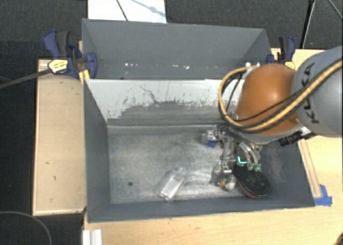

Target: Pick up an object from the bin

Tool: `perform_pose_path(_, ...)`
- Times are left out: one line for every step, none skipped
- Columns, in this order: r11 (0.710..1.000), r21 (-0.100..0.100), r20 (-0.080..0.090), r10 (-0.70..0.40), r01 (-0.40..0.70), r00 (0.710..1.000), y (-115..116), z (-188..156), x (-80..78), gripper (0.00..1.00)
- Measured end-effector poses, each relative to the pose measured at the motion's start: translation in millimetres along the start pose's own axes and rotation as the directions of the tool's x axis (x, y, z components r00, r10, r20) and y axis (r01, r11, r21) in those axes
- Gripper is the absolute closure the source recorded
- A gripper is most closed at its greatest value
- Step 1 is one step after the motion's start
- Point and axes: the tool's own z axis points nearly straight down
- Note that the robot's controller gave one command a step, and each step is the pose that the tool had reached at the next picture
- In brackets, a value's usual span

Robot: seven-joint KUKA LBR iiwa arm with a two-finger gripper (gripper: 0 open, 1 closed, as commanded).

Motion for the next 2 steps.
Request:
perform_pose_path(0.992, 0.002, 0.022, -0.126, 0.126, 0.992, -6.9, 92.6, 16.7, 0.00)
perform_pose_path(0.958, 0.007, 0.026, -0.288, 0.288, 0.957, 14.3, 93.6, 14.3, 0.00)
